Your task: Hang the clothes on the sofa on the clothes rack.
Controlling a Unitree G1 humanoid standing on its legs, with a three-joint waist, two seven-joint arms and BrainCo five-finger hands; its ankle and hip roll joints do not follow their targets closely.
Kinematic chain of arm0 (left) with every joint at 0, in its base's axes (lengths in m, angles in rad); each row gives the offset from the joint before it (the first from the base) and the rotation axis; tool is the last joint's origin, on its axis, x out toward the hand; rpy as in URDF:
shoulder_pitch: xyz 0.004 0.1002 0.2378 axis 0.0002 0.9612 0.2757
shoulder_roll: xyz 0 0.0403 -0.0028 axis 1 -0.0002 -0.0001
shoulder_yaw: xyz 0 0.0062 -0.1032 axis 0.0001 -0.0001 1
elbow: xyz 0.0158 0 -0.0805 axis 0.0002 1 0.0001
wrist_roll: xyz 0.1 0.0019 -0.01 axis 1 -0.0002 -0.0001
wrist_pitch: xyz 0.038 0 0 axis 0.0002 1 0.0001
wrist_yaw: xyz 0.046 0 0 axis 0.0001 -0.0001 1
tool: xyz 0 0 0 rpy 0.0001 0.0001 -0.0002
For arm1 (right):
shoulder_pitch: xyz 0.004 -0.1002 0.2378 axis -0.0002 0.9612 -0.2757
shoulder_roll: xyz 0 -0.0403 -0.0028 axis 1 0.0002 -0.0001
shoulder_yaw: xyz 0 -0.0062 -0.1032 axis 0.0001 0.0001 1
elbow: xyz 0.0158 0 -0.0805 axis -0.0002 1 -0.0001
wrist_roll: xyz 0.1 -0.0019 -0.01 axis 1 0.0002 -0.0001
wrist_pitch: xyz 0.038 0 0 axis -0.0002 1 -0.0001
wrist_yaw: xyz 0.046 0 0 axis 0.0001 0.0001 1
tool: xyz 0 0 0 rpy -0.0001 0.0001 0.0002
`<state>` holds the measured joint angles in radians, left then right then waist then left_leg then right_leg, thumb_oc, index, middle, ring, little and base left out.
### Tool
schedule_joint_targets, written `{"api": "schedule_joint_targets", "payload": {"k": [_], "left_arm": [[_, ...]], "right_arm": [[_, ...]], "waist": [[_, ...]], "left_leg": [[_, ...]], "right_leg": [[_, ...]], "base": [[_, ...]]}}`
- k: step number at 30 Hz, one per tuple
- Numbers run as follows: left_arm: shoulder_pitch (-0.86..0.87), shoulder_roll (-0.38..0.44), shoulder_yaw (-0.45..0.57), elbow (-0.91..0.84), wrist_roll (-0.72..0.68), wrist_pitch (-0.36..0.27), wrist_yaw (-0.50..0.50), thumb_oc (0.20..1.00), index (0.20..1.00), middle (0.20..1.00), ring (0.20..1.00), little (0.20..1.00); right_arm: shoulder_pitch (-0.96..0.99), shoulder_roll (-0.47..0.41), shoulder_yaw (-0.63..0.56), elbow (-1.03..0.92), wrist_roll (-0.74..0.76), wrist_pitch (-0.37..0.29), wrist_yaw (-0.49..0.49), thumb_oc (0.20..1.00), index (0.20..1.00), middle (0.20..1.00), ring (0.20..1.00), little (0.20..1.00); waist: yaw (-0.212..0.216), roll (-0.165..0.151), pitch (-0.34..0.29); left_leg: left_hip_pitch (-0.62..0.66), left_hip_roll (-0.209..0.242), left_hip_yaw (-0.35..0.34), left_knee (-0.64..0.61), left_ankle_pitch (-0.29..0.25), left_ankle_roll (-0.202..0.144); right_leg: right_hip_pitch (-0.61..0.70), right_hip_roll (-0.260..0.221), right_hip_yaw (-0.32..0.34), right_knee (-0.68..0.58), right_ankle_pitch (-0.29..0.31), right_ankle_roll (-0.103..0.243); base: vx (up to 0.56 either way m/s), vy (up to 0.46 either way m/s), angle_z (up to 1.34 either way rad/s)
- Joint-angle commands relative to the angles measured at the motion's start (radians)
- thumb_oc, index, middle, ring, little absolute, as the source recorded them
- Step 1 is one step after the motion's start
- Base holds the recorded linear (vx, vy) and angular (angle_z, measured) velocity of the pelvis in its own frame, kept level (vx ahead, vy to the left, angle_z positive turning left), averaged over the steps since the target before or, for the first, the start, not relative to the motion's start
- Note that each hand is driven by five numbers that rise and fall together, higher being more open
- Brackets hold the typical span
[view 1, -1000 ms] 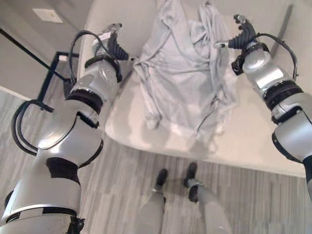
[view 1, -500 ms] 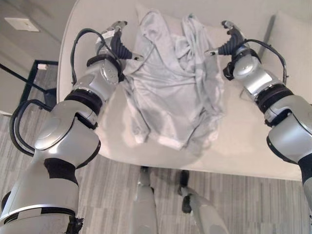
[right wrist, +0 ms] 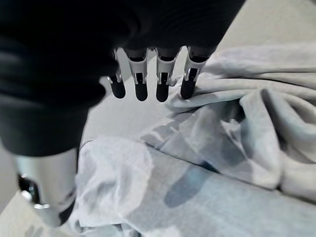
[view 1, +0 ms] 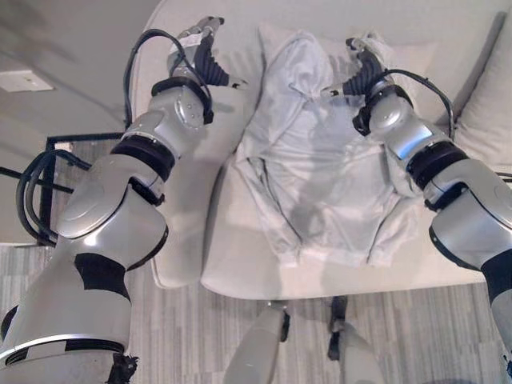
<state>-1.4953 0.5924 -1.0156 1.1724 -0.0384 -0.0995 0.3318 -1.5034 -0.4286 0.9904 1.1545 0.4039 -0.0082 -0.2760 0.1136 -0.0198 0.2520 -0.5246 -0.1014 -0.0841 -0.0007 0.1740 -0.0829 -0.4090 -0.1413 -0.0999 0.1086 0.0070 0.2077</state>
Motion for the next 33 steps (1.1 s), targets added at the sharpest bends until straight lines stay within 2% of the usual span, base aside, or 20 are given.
{"api": "schedule_joint_targets", "payload": {"k": [1,6,13,17,33], "left_arm": [[-0.143,-0.004,0.012,0.074,-0.027,-0.022,0.032,1.0,1.0,1.0,1.0,1.0],[-0.136,-0.012,0.016,0.076,-0.027,-0.014,0.025,1.0,1.0,1.0,1.0,1.0],[-0.105,0.013,0.021,0.052,-0.015,0.001,0.025,1.0,1.0,1.0,1.0,1.0],[-0.104,0.008,0.022,0.051,-0.014,0.0,0.023,1.0,1.0,1.0,1.0,1.0],[-0.089,0.006,0.023,0.064,-0.019,0.004,0.014,1.0,1.0,1.0,1.0,1.0]], "right_arm": [[-0.14,-0.045,0.006,0.062,0.013,-0.026,-0.013,1.0,1.0,1.0,1.0,1.0],[-0.14,-0.084,0.005,0.044,-0.009,-0.029,-0.028,1.0,1.0,1.0,1.0,1.0],[-0.124,-0.177,-0.012,-0.119,-0.026,-0.064,-0.079,1.0,1.0,1.0,1.0,1.0],[-0.095,-0.201,-0.025,-0.118,-0.036,-0.064,-0.083,1.0,1.0,1.0,1.0,1.0],[-0.095,-0.17,0.041,-0.045,-0.065,-0.052,-0.049,1.0,1.0,1.0,1.0,1.0]], "waist": [[0.012,-0.062,0.068],[-0.019,-0.043,0.081],[-0.094,-0.046,0.094],[-0.119,-0.045,0.101],[-0.132,-0.051,0.112]], "left_leg": [[0.063,0.12,-0.04,-0.087,0.01,-0.021],[0.05,0.117,-0.037,-0.087,0.013,-0.022],[0.054,0.129,-0.012,-0.087,0.007,-0.025],[0.052,0.137,0.001,-0.087,0.007,-0.029],[0.027,0.147,0.007,-0.087,0.022,-0.035]], "right_leg": [[0.059,-0.023,0.019,-0.196,0.202,0.012],[0.039,-0.023,0.03,-0.196,0.201,0.012],[0.02,-0.012,0.056,-0.196,0.201,0.007],[0.008,-0.008,0.062,-0.196,0.202,0.007],[-0.022,0.005,0.065,-0.196,0.207,-0.004]], "base": [[0.04,-0.031,0.0],[0.02,-0.025,0.12],[0.0,-0.029,-0.19],[-0.02,-0.029,-0.19],[-0.01,-0.013,-0.05]]}}
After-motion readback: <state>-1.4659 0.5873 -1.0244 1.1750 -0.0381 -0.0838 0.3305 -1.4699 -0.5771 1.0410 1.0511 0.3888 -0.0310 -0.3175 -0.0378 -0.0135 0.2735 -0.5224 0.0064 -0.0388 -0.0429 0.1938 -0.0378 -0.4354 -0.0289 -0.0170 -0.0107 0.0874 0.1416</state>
